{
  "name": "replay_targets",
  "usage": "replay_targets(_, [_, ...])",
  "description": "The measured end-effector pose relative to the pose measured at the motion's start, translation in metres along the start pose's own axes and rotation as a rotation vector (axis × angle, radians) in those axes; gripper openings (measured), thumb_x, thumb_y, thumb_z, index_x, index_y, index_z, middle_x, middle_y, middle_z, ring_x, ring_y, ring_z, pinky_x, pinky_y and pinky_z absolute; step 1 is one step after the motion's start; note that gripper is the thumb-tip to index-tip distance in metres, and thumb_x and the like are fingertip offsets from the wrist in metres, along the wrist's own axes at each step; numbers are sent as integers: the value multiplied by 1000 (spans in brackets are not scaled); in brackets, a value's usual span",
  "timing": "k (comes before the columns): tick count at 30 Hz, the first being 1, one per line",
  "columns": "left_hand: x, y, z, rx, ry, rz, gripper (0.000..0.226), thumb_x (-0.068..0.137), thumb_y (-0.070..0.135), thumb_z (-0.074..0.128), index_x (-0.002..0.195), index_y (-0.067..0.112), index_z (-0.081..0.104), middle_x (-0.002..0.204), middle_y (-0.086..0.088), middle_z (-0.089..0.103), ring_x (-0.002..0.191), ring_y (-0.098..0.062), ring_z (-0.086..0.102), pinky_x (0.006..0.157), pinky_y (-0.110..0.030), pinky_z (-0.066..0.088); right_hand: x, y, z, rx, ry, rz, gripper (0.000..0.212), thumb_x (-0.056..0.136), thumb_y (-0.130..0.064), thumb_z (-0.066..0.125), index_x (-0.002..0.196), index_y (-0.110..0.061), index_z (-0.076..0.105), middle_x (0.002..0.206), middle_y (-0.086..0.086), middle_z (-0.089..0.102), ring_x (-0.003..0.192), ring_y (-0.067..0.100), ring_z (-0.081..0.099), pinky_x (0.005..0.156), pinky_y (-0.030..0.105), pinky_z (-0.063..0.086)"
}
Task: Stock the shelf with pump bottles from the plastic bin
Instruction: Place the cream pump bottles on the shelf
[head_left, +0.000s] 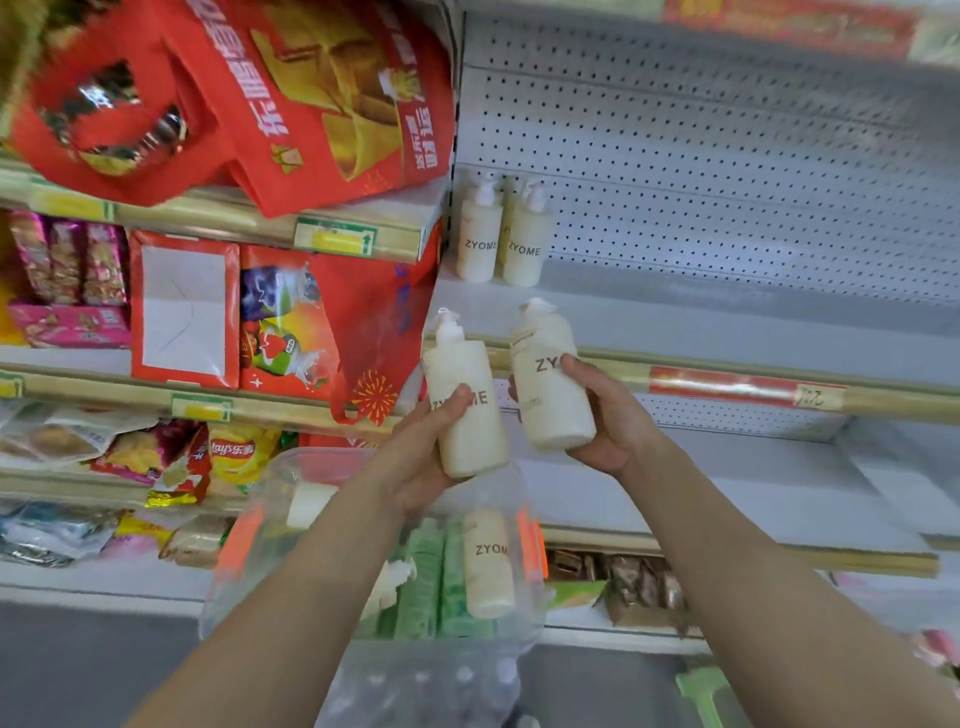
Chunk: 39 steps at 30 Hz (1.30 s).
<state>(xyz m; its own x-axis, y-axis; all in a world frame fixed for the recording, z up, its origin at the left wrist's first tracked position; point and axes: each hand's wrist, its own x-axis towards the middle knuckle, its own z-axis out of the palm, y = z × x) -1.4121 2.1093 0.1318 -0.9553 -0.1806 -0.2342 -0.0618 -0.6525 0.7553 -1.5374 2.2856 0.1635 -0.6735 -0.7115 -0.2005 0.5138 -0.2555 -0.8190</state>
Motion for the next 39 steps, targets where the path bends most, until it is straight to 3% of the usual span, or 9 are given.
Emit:
replay_targets(4, [20,22,28,53,-8,2,44,73,29,74,115,18,65,110,-10,70,103,-30,65,91,-56,49,6,-33,1,-9,47,-88,43,84,-25,72,123,-10,61,101,11,71,93,26,68,83,42,55])
replay_targets(7, [41,39,49,55,-40,55,7,80,20,71,82,22,77,94,-7,73,93,-29,67,91,-58,46,22,-61,-7,-36,90,-190,41,81,-25,69,119,-10,62,97,9,71,87,24,69,75,39,58])
replay_targets(9, [59,48,60,84,-47,86,12,81,19,70,92,22,74,94,-7,73,89,-28,68,86,-54,48,35,-79,-17,-106,134,-256,46,77,-22,76,119,-8,63,103,10,71,92,25,70,74,41,59])
replay_targets(13, [95,62,82,153,-43,95,51,74,22,71,122,9,59,107,-12,70,94,-30,68,77,-50,57,67,-115,-53,-336,262,-360,61,72,-18,83,128,-11,61,120,7,71,110,24,68,83,36,56])
replay_targets(18, [142,69,98,174,-41,125,55,76,21,71,127,5,58,119,-15,69,101,-27,69,69,-41,59,124,-146,-96,-453,315,-373,58,74,-10,85,125,-22,60,119,4,70,112,24,66,94,44,54])
replay_targets(26, [206,76,103,166,38,163,49,78,19,69,125,10,59,120,-11,70,103,-24,68,76,-41,60,216,-169,-140,-669,313,-370,62,72,-10,87,127,-18,58,113,-1,69,99,9,65,72,18,51])
replay_targets(30, [228,75,103,162,68,178,49,81,18,70,128,11,59,124,-11,68,114,-27,65,91,-48,55,265,-177,-151,-745,363,-379,79,53,-42,91,122,-24,57,112,-7,71,107,12,66,89,35,55])
replay_targets(34, [240,73,100,171,72,189,48,85,16,68,131,11,57,125,-12,67,118,-29,62,99,-52,50,307,-189,-153,-823,329,-398,64,68,-30,90,122,-18,56,115,-3,69,108,15,65,88,33,54])
replay_targets(39, [248,72,95,216,64,211,55,81,20,74,132,13,57,127,-13,66,118,-31,62,93,-49,54,337,-197,-151,-873,383,-395,67,68,-35,90,123,-20,55,108,-9,67,101,11,64,78,24,47])
